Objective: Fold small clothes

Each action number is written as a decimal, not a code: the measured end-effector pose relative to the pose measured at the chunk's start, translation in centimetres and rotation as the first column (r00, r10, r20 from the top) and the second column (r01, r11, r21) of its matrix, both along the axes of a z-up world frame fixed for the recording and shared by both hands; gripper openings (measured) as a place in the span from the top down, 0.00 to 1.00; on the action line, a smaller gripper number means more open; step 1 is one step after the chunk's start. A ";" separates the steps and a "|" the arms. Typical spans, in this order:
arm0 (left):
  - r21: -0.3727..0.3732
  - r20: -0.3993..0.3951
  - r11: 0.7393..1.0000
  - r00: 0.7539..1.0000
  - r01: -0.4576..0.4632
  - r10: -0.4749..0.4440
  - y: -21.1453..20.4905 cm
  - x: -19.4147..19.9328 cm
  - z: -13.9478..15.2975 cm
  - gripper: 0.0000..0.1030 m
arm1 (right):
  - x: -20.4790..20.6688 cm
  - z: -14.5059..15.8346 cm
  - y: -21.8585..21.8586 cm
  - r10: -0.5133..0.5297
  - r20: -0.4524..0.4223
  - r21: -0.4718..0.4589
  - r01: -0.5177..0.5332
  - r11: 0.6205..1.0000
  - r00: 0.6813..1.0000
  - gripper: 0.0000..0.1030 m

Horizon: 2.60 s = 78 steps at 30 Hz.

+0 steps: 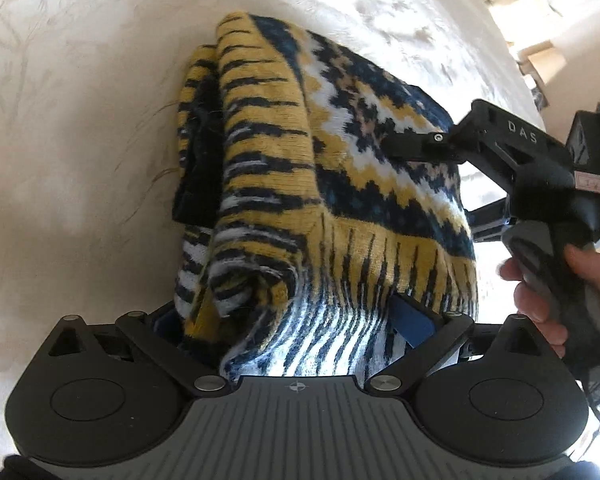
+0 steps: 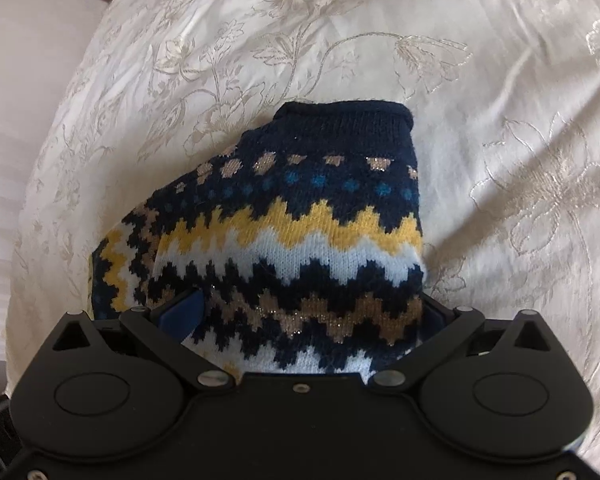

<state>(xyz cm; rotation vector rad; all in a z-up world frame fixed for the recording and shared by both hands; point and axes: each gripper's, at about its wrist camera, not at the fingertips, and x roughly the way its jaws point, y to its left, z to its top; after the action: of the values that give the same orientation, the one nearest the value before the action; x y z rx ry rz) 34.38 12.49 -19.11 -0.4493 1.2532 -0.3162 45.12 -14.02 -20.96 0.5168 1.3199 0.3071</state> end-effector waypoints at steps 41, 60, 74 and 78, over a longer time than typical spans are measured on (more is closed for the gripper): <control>0.199 0.041 0.979 0.999 -0.036 0.028 -5.6 -22.6 3.5 0.54 | -22.6 6.1 -9.3 0.079 0.144 -0.363 -0.021 0.932 0.986 0.01; 0.304 0.048 0.952 0.999 -0.025 0.011 -11.4 -12.9 4.6 0.54 | -23.0 6.1 -8.0 0.078 0.065 -0.394 -0.047 0.918 0.995 0.01; 0.339 0.074 0.936 0.988 0.100 -0.132 -12.2 -12.3 2.4 0.35 | -21.5 1.7 -6.9 -0.033 -0.124 -0.309 -0.007 0.951 0.992 0.01; 0.355 0.085 0.929 0.985 0.108 -0.147 -12.4 -12.4 2.5 0.35 | -21.5 1.6 -7.4 -0.031 -0.128 -0.302 -0.010 0.953 0.991 0.01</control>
<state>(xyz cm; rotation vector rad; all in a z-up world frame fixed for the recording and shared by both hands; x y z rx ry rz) 22.03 0.07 -16.58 -0.0434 1.2016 -0.2177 23.58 -21.38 -19.38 0.2882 1.4610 0.0585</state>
